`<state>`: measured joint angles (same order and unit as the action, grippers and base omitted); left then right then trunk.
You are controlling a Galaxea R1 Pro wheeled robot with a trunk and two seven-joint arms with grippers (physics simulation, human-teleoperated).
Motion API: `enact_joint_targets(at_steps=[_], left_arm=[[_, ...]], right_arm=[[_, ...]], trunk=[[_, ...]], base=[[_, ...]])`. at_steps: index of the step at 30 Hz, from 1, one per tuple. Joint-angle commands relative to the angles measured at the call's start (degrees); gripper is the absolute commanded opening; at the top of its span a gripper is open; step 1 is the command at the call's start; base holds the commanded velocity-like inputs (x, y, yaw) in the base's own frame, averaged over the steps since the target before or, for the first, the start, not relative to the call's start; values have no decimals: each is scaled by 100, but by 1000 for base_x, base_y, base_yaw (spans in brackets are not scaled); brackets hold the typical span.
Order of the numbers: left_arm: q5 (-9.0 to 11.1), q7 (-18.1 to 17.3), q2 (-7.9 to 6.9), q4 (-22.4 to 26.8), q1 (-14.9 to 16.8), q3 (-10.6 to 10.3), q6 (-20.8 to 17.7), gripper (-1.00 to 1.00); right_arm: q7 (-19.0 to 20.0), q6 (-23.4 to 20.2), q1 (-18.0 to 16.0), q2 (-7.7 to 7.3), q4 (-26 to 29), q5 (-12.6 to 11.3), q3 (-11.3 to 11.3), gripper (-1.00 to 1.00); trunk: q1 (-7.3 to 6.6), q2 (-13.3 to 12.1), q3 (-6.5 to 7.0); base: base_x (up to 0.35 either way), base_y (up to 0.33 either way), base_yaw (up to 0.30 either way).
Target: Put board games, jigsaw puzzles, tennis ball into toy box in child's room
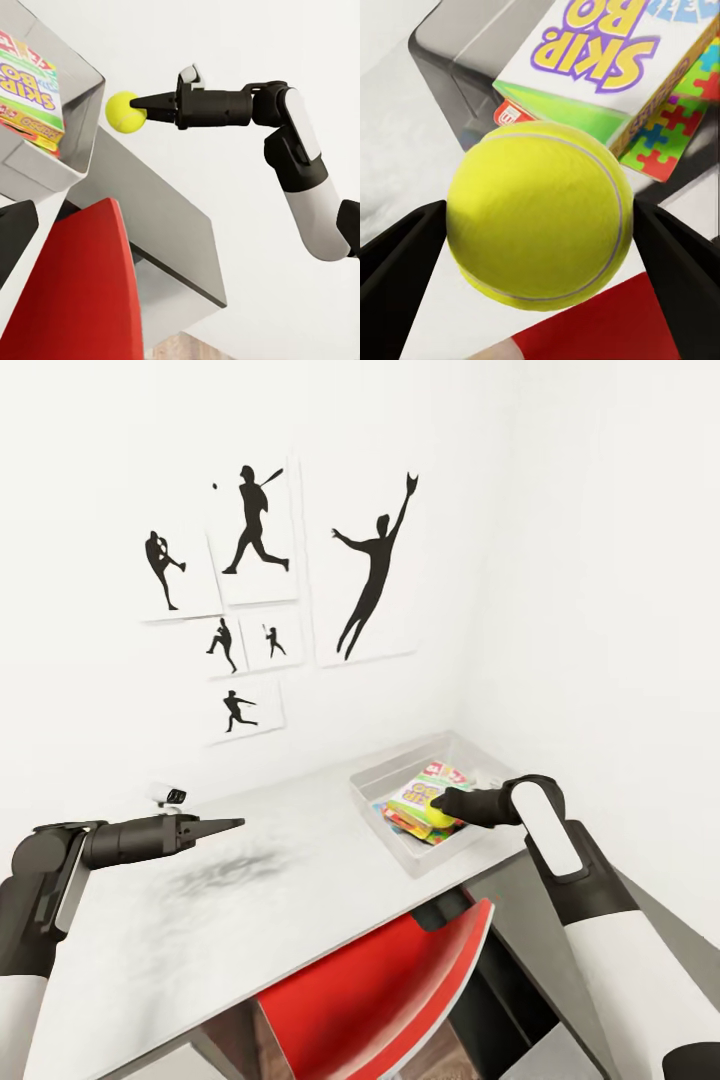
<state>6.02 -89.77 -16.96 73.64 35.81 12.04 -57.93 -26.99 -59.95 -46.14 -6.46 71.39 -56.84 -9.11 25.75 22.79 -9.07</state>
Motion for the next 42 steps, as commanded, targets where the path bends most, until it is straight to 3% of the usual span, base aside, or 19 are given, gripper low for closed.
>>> enact_joint_targets(at_steps=[1, 14, 23, 38, 42], left_arm=[[-4, -23, -1, 1, 5, -1, -61, 100], [-4, -23, 0, 1, 3, 0, -61, 100], [-4, -23, -2, 1, 4, 0, -61, 100], [-4, -23, -8, 1, 5, 3, -61, 100], [-4, -23, -9, 1, 4, 7, -61, 100]], right_arm=[[-60, -5, -5, -3, 5, -56, -14, -100], [-69, -5, -5, 74, -8, -45, -82, -100], [-65, -5, -42, 92, -36, 457, -60, -100], [-73, -5, -262, 195, 24, 499, -82, -100], [-82, -5, -315, 204, 16, 511, -177, -100]], trunk=[[4, 13, -13], [4, 13, -66], [4, 13, -149], [4, 13, -275], [4, 13, -301]], base=[[0, -14, -33], [0, -2, -4], [0, 0, 0], [0, 0, 0], [0, 0, 0]])
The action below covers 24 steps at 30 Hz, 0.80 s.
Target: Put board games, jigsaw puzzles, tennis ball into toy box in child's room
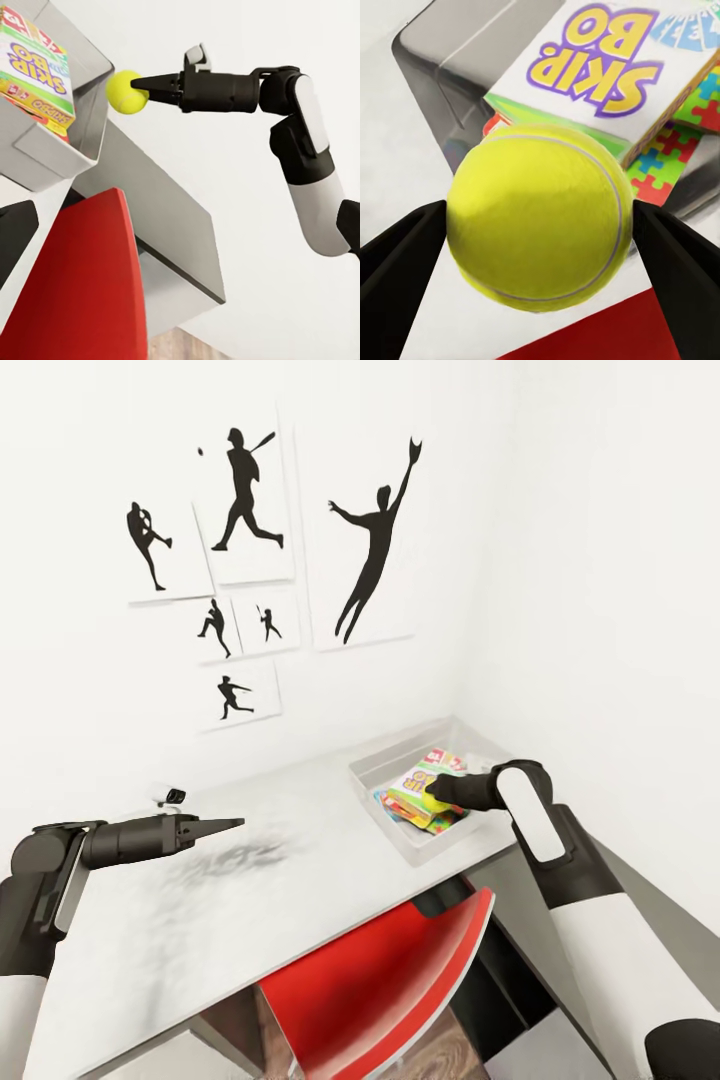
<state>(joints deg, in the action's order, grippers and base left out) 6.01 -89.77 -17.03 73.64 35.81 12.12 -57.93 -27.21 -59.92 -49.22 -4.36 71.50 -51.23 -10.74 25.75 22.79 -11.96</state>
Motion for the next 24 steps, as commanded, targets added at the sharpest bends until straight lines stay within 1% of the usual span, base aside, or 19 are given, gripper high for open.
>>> enact_joint_targets(at_steps=[1, 5, 12, 18, 24], left_arm=[[-4, -23, -2, 1, 5, 0, -61, 100], [-4, -23, -2, 1, 5, 1, -61, 100], [-4, -23, -2, 1, 5, 1, -61, 100], [-4, -23, -2, 1, 5, 1, -61, 100], [-4, -23, -2, 1, 5, 1, -61, 100]], right_arm=[[-72, -8, -21, -5, -1, -49, -55, -100], [-140, -8, -47, -4, -24, -46, -132, -100], [-161, -8, -53, -8, -32, -38, -147, -100], [-155, -8, -53, -4, -31, 136, -148, -100], [-153, -8, -46, -4, -31, 163, -148, -100]], trunk=[[3, 12, -18], [3, 12, -47], [3, 12, -110], [3, 12, -165], [3, 12, -221]], base=[[0, 0, 0], [0, 0, 0], [0, 0, 0], [0, 0, 0], [0, 0, 0]])
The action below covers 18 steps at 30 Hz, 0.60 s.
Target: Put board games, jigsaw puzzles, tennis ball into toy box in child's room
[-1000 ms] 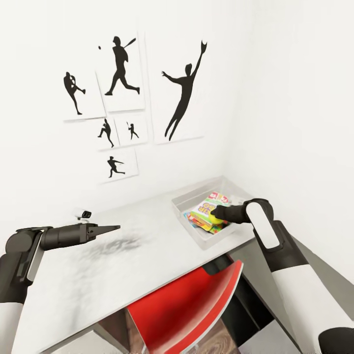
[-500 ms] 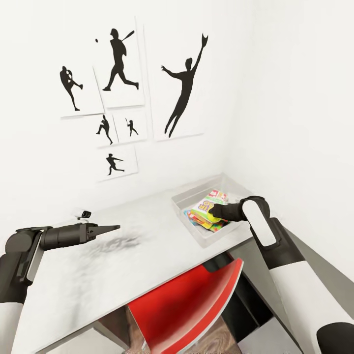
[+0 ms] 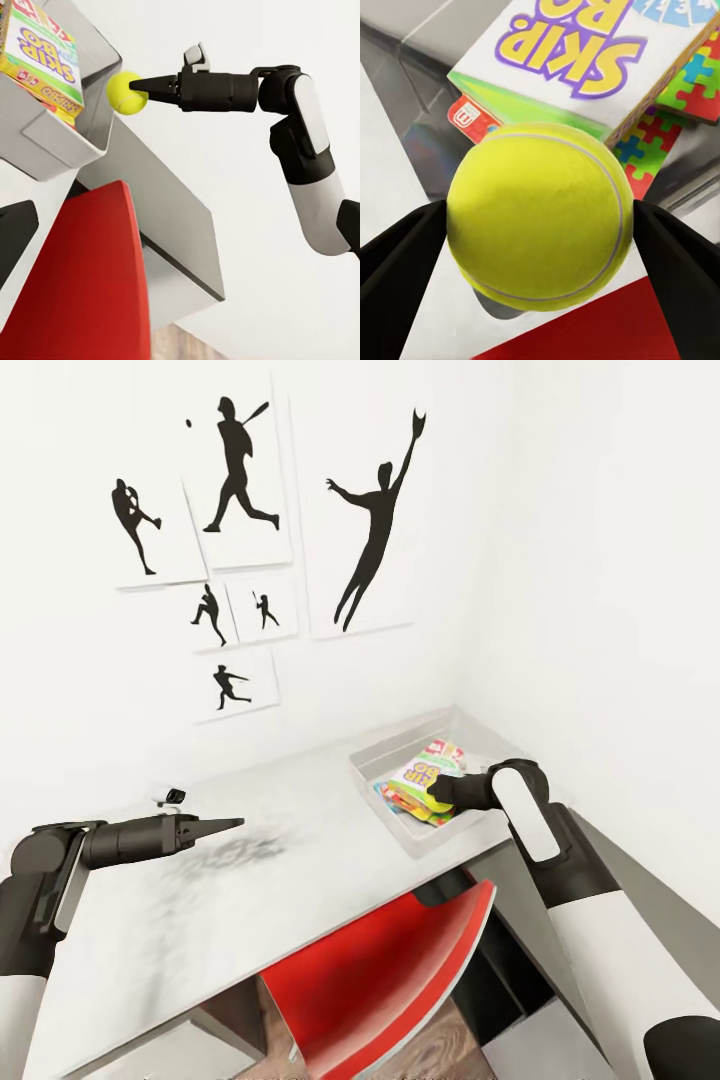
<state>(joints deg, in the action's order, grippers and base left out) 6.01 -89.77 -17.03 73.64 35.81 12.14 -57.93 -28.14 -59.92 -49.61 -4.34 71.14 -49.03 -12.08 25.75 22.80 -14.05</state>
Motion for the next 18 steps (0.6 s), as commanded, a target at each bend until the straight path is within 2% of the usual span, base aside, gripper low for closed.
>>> enact_joint_targets(at_steps=[1, 18], left_arm=[[-4, -23, -2, 1, 5, -1, -61, 100], [-3, -23, -10, 1, 3, -1, -61, 100]], right_arm=[[-60, -8, -6, -5, 5, -55, -13, -100], [-51, -8, -14, 21, 9, -71, -13, -100]], trunk=[[3, 12, -21], [3, 12, -163]], base=[[0, 0, 0], [0, 0, 0]])
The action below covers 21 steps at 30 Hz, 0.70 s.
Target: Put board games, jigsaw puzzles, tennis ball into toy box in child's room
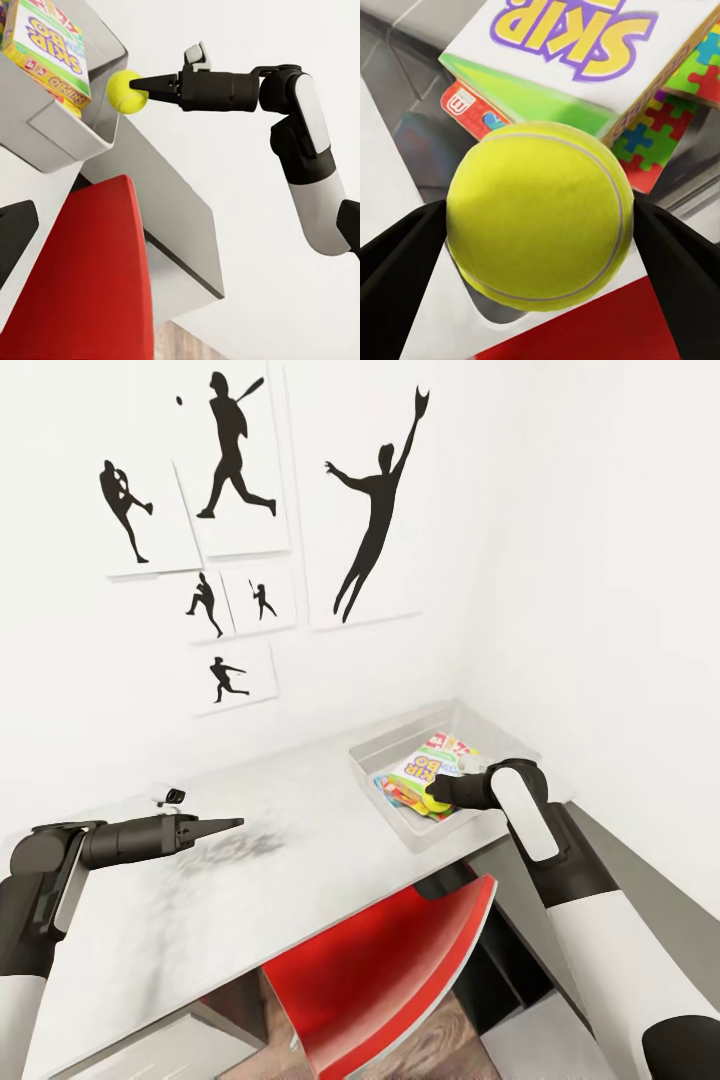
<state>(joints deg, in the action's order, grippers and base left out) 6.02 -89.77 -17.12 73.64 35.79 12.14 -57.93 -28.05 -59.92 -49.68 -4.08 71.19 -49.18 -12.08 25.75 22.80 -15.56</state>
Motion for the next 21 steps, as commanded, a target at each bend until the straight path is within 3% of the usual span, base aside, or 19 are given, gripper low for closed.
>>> enact_joint_targets(at_steps=[1, 9, 14, 21], left_arm=[[-4, -23, -2, 1, 5, -1, -61, 100], [-4, -23, -2, -5, 5, -1, -61, 100], [-5, -23, -2, -7, 6, -1, -61, 100], [-5, -23, -2, -8, 6, -1, -61, 100]], right_arm=[[-60, -8, -7, -5, 3, -56, -13, -100], [-60, -8, -7, 13, 24, -64, -13, -100], [-60, -8, -7, 207, 20, -46, -13, -100], [-60, -8, -7, 255, -2, 34, -13, -100]], trunk=[[3, 11, -13], [3, 11, -15], [3, 11, -15], [3, 11, -22]], base=[[0, 0, 0], [0, 9, 0], [0, 61, 0], [0, 6, 0]])
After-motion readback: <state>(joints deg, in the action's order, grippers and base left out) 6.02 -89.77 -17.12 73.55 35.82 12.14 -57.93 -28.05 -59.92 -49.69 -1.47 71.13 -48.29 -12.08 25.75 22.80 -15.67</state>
